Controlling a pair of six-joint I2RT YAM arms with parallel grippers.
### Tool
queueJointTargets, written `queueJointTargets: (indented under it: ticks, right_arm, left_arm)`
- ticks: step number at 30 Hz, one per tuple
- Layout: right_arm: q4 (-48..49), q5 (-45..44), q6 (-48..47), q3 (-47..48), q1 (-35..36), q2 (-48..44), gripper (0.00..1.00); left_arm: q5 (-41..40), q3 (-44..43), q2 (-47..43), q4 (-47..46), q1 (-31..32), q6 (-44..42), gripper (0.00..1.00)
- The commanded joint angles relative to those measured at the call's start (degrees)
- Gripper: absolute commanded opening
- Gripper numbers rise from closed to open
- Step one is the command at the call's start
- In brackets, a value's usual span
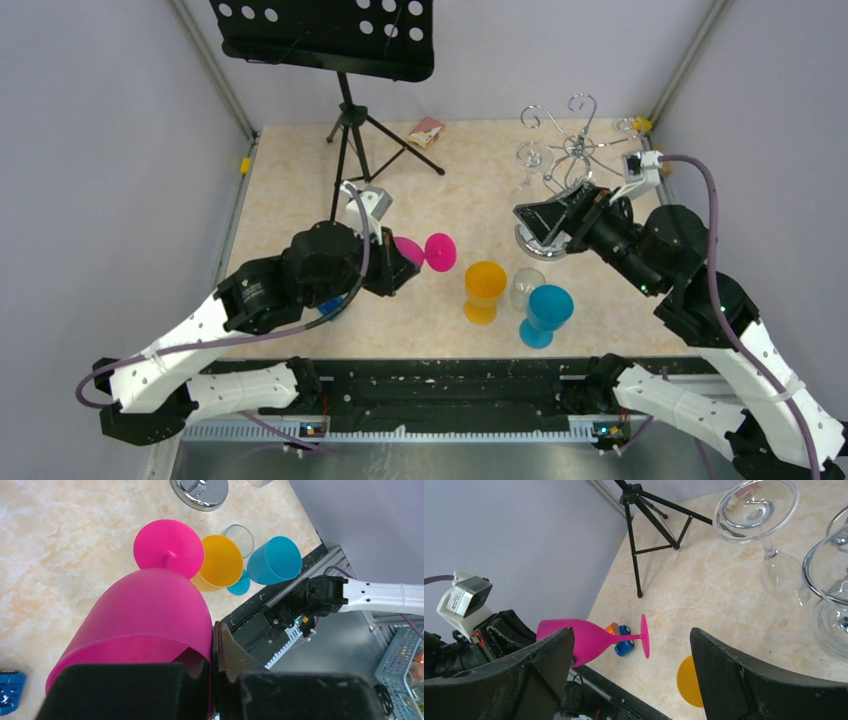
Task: Place the wine glass upside down on the wine glass rack
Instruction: Pick up the wine glass at the center of the board, then turn the wine glass upside down at the wine rack.
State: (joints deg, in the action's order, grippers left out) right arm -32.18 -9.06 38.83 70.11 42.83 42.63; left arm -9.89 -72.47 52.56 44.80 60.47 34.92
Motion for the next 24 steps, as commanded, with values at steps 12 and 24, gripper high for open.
queueJointTargets:
  ticks: [12, 24]
  right_arm:
    - [-4.0, 7.0, -1.4, 3.0, -0.6, 9.6, 0.81]
    - [0.1, 13.3, -0.6, 1.0, -0.5, 15.1, 0.63]
  left_arm:
    - [4.2, -2.4, -0.7, -10.5, -0.1, -1.0, 0.00]
    - [8.8, -2.1, -2.6, -15.6, -0.1, -0.1, 0.00]
